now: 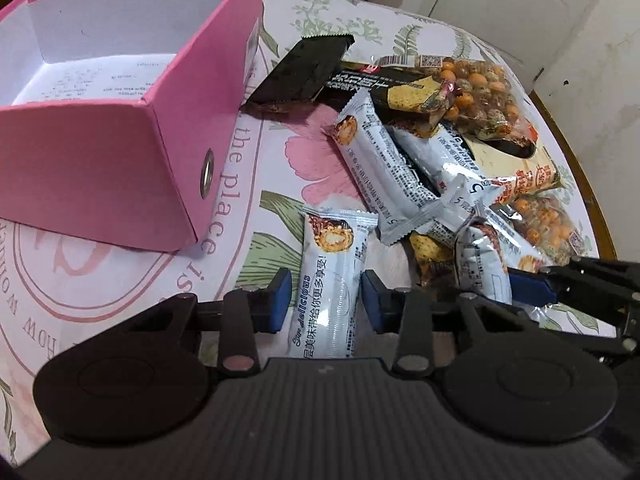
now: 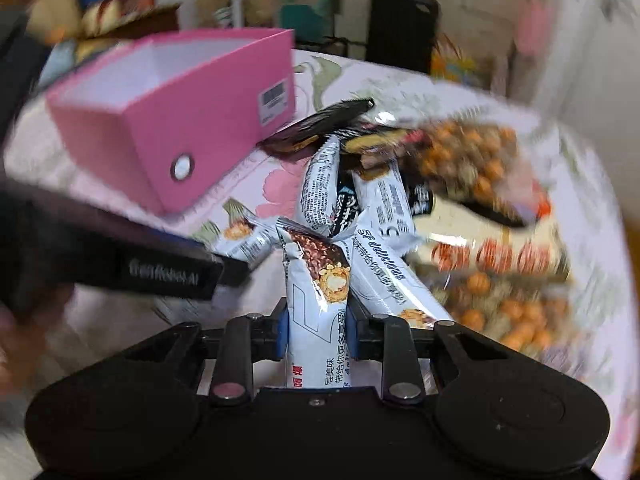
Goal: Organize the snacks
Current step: 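Reach the right tool to a white wafer bar and close on it, then carry the white wafer bar into the pink box and open the right tool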
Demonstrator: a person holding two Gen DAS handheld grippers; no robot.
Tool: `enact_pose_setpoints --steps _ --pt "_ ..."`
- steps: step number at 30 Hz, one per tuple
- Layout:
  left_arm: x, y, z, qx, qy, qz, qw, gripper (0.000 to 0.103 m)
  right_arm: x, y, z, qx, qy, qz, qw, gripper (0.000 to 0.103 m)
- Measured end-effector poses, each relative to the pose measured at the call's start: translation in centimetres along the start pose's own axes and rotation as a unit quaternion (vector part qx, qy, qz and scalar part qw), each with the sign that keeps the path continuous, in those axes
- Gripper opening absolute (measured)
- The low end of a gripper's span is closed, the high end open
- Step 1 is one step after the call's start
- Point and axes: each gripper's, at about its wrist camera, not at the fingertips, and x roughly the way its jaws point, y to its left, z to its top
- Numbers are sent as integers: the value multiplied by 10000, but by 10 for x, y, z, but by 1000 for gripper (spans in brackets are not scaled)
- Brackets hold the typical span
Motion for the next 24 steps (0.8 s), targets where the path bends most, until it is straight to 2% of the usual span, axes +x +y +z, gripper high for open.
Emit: enact_pose_setpoints --steps 3,6,9,12,16,19,21,24 --pt "1 6 1 -257 45 -63 9996 38 2 -6 -1 264 35 100 9996 30" --pt "-1 9 3 -389 194 -190 9989 28 0 -10 -2 493 91 118 9987 30" --pt "-3 11 5 -625 464 -343 9964 26 -5 -10 1 688 144 213 9973 30" --pt "-8 7 3 -528 635 -144 9965 26 -9 -11 0 965 283 519 9936 30" --pt "-18 8 1 -580 780 -211 9950 26 -13 -14 -6 1236 319 543 9903 30" --pt "-33 10 2 -553 843 -222 9947 26 -22 -15 -7 1371 229 542 9888 30" --pt "-43 10 3 -480 993 -103 9938 26 -30 -12 -6 1447 124 581 9877 30" --pt "-60 12 2 -440 941 -141 9945 26 -37 -6 -8 1622 15 649 9846 31"
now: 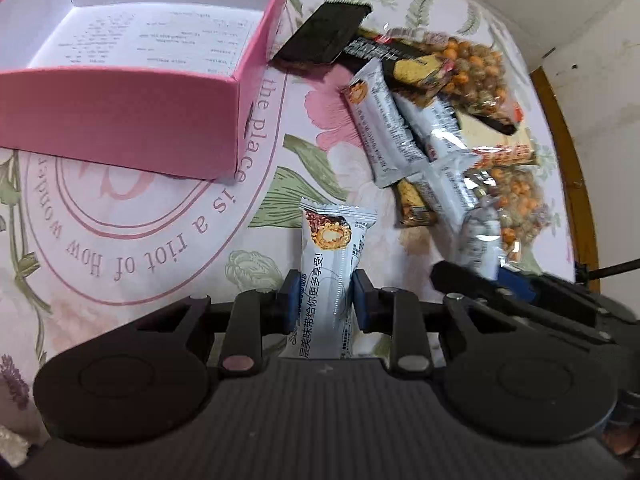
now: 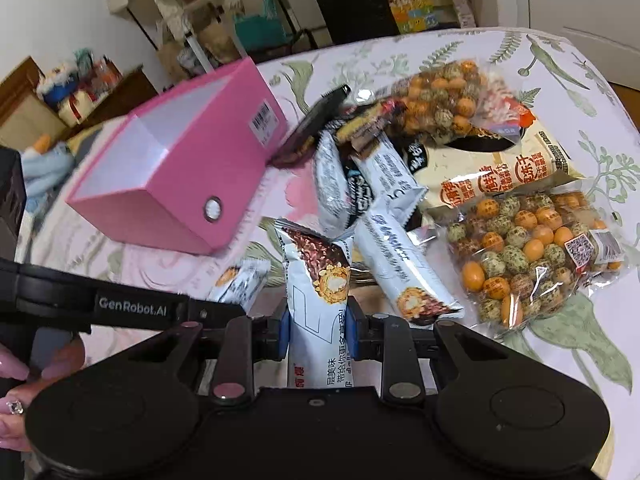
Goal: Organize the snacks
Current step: 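Carry the white wafer bar into the pink box and open the right tool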
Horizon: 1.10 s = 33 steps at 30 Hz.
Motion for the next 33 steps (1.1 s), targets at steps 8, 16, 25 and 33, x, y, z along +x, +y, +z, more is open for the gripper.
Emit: enact_pose_setpoints --steps 8,16,25,33 --pt "-34 -12 -22 605 25 229 9979 26 -15 12 -8 306 -178 91 9993 31" --pt "-81 15 -51 542 -280 147 9980 26 -33 27 -17 488 -318 246 9980 31" --pt "-136 34 -39 505 -713 37 9962 26 -64 82 1 -18 -525 320 9981 31" --pt "-174 45 8 793 -1055 149 9911 26 -69 129 47 -592 -561 521 9953 31"
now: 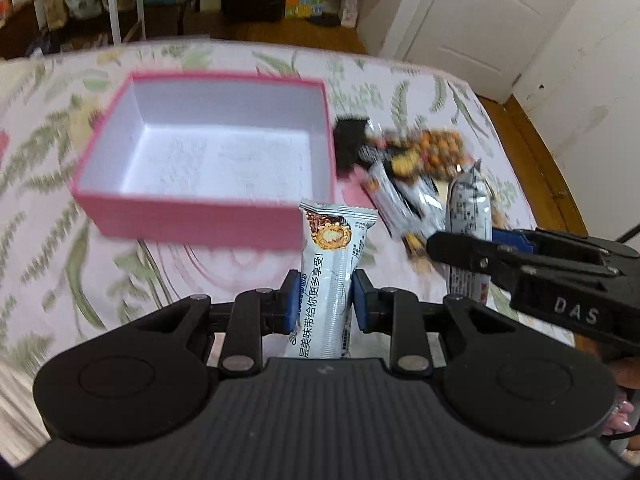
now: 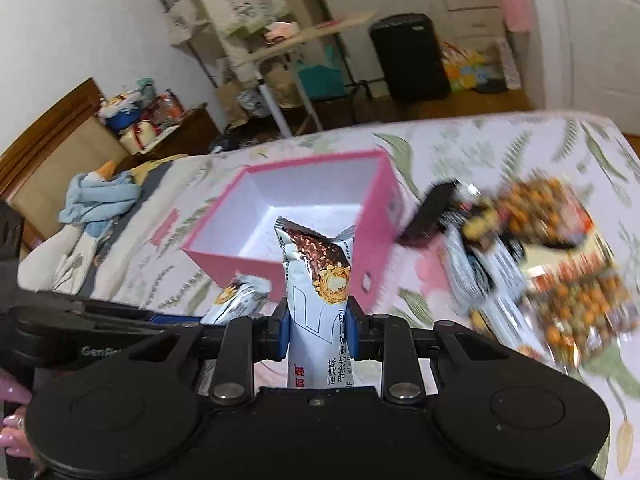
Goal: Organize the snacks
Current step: 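Carry the white wafer bar into the pink box and open the right tool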
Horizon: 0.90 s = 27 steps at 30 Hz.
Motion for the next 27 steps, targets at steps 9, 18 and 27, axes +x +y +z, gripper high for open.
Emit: enact_pose_setpoints --steps 9,18,27 --pt "31 44 79 -67 -299 136 9994 26 63 13 51 -671 53 70 9977 31" --pt "129 88 117 -602 -340 117 9975 26 166 12 86 -1452 543 -337 9873 30" --pt "187 110 118 -1298 -232 -47 9913 25 235 22 87 -2167 820 -785 9696 30"
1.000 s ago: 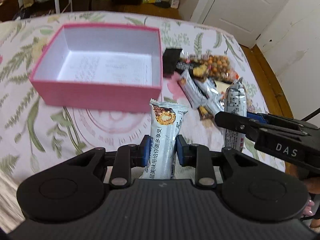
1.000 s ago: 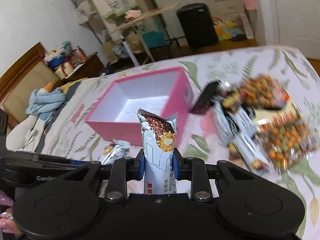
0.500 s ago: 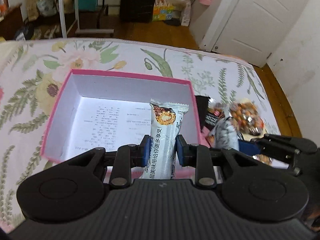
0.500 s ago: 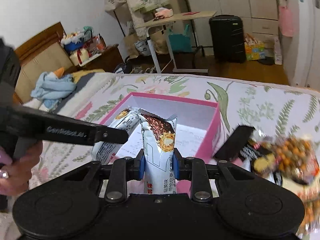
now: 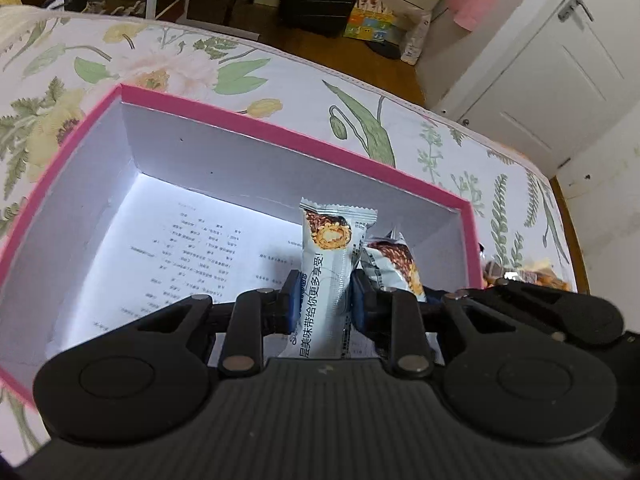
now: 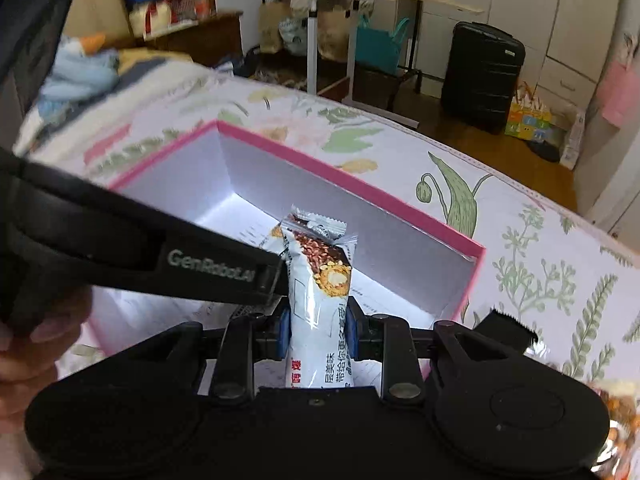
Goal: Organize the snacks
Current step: 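Carry the white wafer bar into the pink box and open the right tool, then reach the right tool back to the pile and grasp another white wafer bar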
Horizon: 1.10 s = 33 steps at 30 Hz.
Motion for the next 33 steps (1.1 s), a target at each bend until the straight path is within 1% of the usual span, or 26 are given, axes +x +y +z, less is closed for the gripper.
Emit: enact_pose_setpoints --steps 4,7,11,12,13,14,15,16,17,18,20,22,24,28,32,33 --pt "21 5 3 -178 119 35 9998 24 21 -3 2 -78 162 -178 9997 30" --pt "30 5 5 -188 195 29 9996 25 27 2 2 -383 291 -332 9983 31" --pt "36 -1 6 -61 230 138 9996 25 28 6 2 -512 360 -394 9973 32" --pt "36 -2 6 -13 239 173 9996 27 28 5 1 -498 359 -383 9974 33" --pt "36 -4 6 29 263 244 9994 31 26 5 0 -497 352 -363 9975 33" --pt "35 -5 6 84 282 305 9991 34 23 5 0 -479 343 -335 9977 35" --pt "31 -7 6 162 290 375 9987 38 22 7 2 -448 324 -298 9980 40" --pt "26 -11 6 303 265 447 9982 43 17 8 1 -399 283 -261 9985 42" --pt "20 -14 6 455 220 486 9975 45 12 8 0 -360 240 -236 9988 49" --pt "11 -18 6 581 146 520 9968 46 4 9 -1 -304 186 -213 9991 54" --pt "-8 -23 4 748 33 557 9956 48 -14 7 -5 -111 49 -106 9999 57" --pt "-31 -29 1 928 -64 560 9941 49 -39 1 -12 208 -135 41 9997 57" --pt "-53 -33 -3 1073 -118 452 9931 49 -70 -5 -22 492 -352 137 9981 57" --pt "-97 -38 -12 1181 -213 286 9924 49 -139 -18 -46 772 -841 211 9932 58" --pt "-129 -48 -28 1308 -328 148 9908 49 -195 -39 -71 1170 -1153 279 9860 58" --pt "-134 -51 -33 1328 -357 105 9904 49 -200 -46 -76 1225 -1166 271 9852 58"
